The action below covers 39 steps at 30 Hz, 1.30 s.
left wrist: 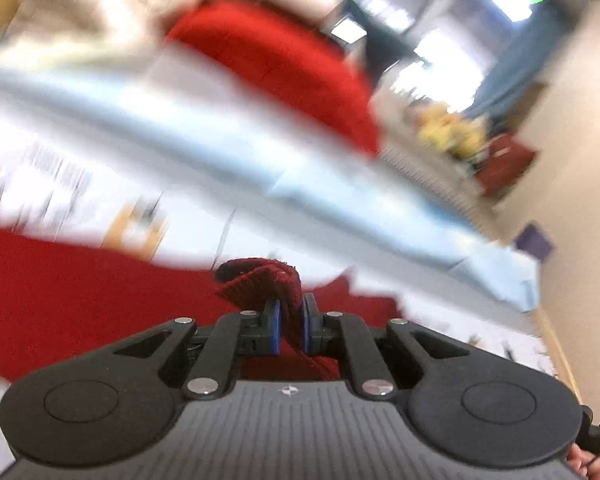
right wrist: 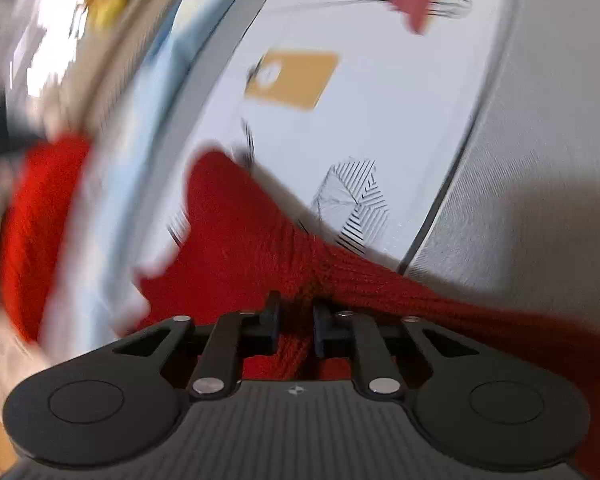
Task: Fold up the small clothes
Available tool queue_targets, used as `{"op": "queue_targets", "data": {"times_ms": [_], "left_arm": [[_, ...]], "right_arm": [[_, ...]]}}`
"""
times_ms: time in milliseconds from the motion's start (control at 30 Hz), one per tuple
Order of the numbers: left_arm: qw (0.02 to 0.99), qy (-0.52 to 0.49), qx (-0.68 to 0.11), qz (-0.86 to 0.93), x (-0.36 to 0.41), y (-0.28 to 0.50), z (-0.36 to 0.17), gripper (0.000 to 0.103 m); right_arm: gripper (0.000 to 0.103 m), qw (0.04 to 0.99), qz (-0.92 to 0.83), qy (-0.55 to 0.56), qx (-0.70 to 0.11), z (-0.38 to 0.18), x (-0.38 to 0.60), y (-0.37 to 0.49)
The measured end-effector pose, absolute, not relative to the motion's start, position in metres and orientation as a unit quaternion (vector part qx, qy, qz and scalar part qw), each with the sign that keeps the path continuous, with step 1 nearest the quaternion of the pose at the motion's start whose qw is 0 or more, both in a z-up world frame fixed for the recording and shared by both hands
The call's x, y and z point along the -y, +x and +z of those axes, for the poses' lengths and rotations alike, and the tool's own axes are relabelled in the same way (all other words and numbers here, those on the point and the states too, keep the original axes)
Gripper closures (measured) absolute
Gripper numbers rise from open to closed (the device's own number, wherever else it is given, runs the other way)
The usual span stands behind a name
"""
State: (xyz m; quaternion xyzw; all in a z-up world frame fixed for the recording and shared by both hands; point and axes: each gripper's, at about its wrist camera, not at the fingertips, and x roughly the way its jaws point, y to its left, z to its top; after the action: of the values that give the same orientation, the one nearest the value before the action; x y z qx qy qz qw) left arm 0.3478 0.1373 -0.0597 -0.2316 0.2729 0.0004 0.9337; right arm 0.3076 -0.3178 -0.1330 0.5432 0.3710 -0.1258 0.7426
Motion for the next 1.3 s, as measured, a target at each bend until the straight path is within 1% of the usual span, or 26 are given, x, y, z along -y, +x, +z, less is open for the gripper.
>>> {"op": "queue_targets", "data": {"times_ms": [33, 67, 100, 167, 200, 233, 300, 367, 433, 467, 500, 533, 567, 633, 667, 700, 733, 767, 833, 900, 967, 1000, 1033, 1233, 1267, 1300], "left_arm": [[0.936, -0.228, -0.268, -0.002, -0.135, 0.347, -0.059, 0.092], [0.932, -0.228, -0.283, 0.002, -0.135, 0.349, -0.063, 0.092], [0.920, -0.230, -0.318, 0.014, -0.136, 0.354, -0.073, 0.091], [0.891, -0.230, -0.388, 0.052, -0.142, 0.363, -0.095, 0.090], [0.872, -0.237, -0.422, 0.075, -0.147, 0.366, -0.106, 0.090], [0.864, -0.247, -0.430, 0.088, -0.151, 0.366, -0.111, 0.090], [0.864, -0.260, -0.422, 0.090, -0.158, 0.362, -0.108, 0.090], [0.874, -0.254, -0.406, 0.085, -0.157, 0.360, -0.098, 0.090], [0.884, -0.242, -0.393, 0.079, -0.153, 0.360, -0.093, 0.090], [0.884, -0.241, -0.392, 0.074, -0.152, 0.360, -0.092, 0.090], [0.883, -0.245, -0.395, 0.069, -0.150, 0.361, -0.095, 0.090], [0.880, -0.248, -0.400, 0.066, -0.151, 0.361, -0.098, 0.090], [0.877, -0.250, -0.404, 0.070, -0.152, 0.362, -0.101, 0.090], [0.878, -0.249, -0.402, 0.082, -0.151, 0.361, -0.102, 0.090], [0.880, -0.246, -0.396, 0.087, -0.152, 0.360, -0.100, 0.090], [0.886, -0.239, -0.387, 0.092, -0.152, 0.359, -0.096, 0.090], [0.892, -0.230, -0.378, 0.092, -0.152, 0.358, -0.092, 0.090], [0.898, -0.223, -0.369, 0.089, -0.151, 0.357, -0.089, 0.090], [0.901, -0.224, -0.363, 0.077, -0.150, 0.358, -0.087, 0.090], [0.888, -0.246, -0.382, 0.064, -0.153, 0.360, -0.096, 0.090], [0.862, -0.249, -0.435, 0.078, -0.155, 0.368, -0.116, 0.090], [0.845, -0.234, -0.471, 0.096, -0.156, 0.371, -0.128, 0.090], [0.840, -0.230, -0.478, 0.111, -0.158, 0.369, -0.134, 0.089], [0.853, -0.257, -0.441, 0.105, -0.172, 0.361, -0.113, 0.089], [0.855, -0.256, -0.439, 0.107, -0.175, 0.359, -0.110, 0.089], [0.854, -0.258, -0.438, 0.113, -0.180, 0.356, -0.110, 0.089]], "right_arm": [[0.089, 0.744, -0.134, 0.559, -0.341, -0.131, 0.319, 0.300], [0.089, 0.745, -0.142, 0.564, -0.326, -0.131, 0.318, 0.297], [0.089, 0.744, -0.151, 0.562, -0.329, -0.133, 0.317, 0.296], [0.087, 0.737, -0.167, 0.544, -0.365, -0.142, 0.311, 0.296], [0.085, 0.732, -0.172, 0.537, -0.383, -0.145, 0.307, 0.295], [0.082, 0.732, -0.176, 0.524, -0.399, -0.145, 0.302, 0.295], [0.078, 0.754, -0.176, 0.485, -0.407, -0.132, 0.290, 0.294], [0.078, 0.788, -0.156, 0.431, -0.411, -0.112, 0.273, 0.295], [0.078, 0.831, -0.122, 0.381, -0.385, -0.093, 0.256, 0.296], [0.076, 0.848, -0.105, 0.360, -0.374, -0.086, 0.251, 0.298], [0.070, 0.862, -0.085, 0.339, -0.367, -0.082, 0.247, 0.303], [0.067, 0.868, -0.074, 0.326, -0.367, -0.083, 0.245, 0.308], [0.062, 0.866, -0.070, 0.320, -0.377, -0.088, 0.247, 0.312], [0.062, 0.841, -0.091, 0.324, -0.423, -0.110, 0.260, 0.326], [0.066, 0.827, -0.100, 0.330, -0.444, -0.122, 0.265, 0.328], [0.074, 0.822, -0.101, 0.340, -0.446, -0.127, 0.269, 0.328], [0.074, 0.823, -0.102, 0.340, -0.443, -0.125, 0.270, 0.327], [0.074, 0.826, -0.099, 0.334, -0.443, -0.121, 0.268, 0.328], [0.067, 0.843, -0.078, 0.314, -0.429, -0.109, 0.259, 0.330], [0.061, 0.853, -0.062, 0.298, -0.424, -0.106, 0.252, 0.331], [0.061, 0.839, -0.075, 0.297, -0.450, -0.117, 0.253, 0.333], [0.063, 0.832, -0.081, 0.302, -0.458, -0.121, 0.254, 0.332], [0.064, 0.833, -0.083, 0.304, -0.456, -0.121, 0.256, 0.331], [0.058, 0.861, -0.032, 0.263, -0.434, -0.097, 0.241, 0.338], [0.054, 0.858, -0.029, 0.265, -0.438, -0.099, 0.241, 0.339], [0.052, 0.849, -0.034, 0.272, -0.451, -0.105, 0.244, 0.340]]}}
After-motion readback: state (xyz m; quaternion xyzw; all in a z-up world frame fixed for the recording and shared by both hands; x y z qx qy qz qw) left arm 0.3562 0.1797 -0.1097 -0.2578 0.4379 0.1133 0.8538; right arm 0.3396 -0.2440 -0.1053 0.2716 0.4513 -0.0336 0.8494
